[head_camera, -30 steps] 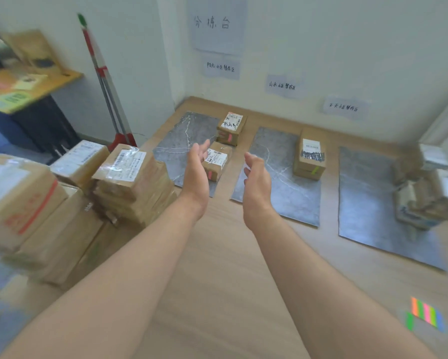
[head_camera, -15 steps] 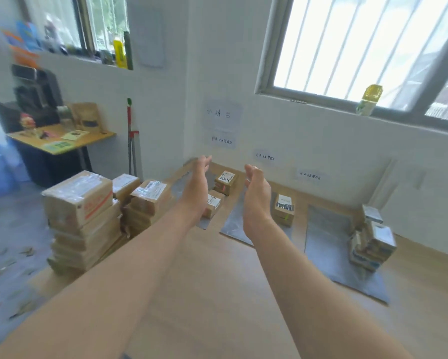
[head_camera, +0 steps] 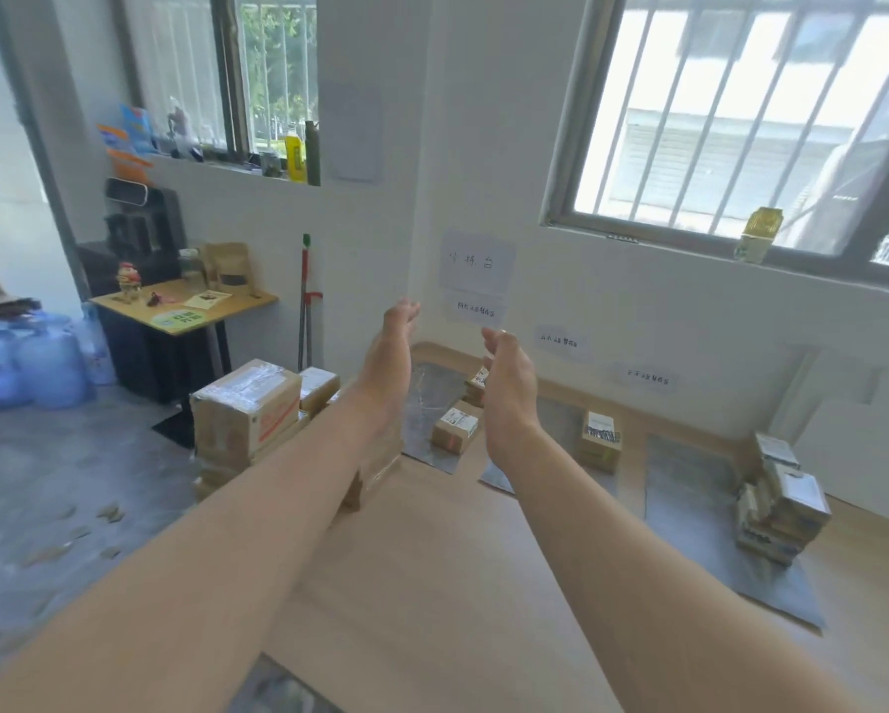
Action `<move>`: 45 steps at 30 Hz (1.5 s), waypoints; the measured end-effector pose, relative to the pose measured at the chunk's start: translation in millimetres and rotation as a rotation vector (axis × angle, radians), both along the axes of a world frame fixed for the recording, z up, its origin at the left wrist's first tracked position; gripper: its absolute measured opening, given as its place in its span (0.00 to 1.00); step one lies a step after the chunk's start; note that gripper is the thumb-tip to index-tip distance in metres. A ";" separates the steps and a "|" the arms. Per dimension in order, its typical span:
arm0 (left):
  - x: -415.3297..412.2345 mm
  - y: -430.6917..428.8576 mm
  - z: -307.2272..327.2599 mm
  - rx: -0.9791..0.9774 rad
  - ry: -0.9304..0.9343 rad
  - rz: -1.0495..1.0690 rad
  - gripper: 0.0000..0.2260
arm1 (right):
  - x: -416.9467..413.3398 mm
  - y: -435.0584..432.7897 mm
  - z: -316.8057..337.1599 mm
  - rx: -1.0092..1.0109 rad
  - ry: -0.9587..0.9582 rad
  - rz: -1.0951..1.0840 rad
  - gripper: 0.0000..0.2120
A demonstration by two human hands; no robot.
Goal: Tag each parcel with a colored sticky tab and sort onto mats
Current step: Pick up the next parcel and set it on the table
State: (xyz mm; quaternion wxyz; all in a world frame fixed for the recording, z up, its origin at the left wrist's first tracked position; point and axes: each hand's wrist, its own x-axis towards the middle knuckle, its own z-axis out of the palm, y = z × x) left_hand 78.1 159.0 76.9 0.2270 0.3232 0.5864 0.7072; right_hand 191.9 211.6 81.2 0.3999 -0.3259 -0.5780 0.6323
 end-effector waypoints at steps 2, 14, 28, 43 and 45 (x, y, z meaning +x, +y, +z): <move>-16.6 -10.1 0.0 -0.001 -0.005 0.004 0.26 | -15.0 -8.5 -1.7 0.005 -0.007 0.009 0.22; -178.1 -80.5 -19.7 -0.121 0.003 0.008 0.26 | -164.5 -69.7 -23.7 -0.068 -0.031 -0.033 0.13; -312.7 -138.7 -87.0 -0.279 -0.112 -0.017 0.29 | -281.6 -122.8 -76.7 -0.266 -0.297 -0.039 0.15; -332.0 -135.8 -139.0 -0.411 -0.194 -0.001 0.26 | -318.7 -116.4 -136.4 -0.320 -0.391 0.094 0.17; -329.9 -136.4 -142.3 -0.410 -0.217 0.005 0.21 | -318.2 -115.5 -140.5 -0.326 -0.401 0.102 0.21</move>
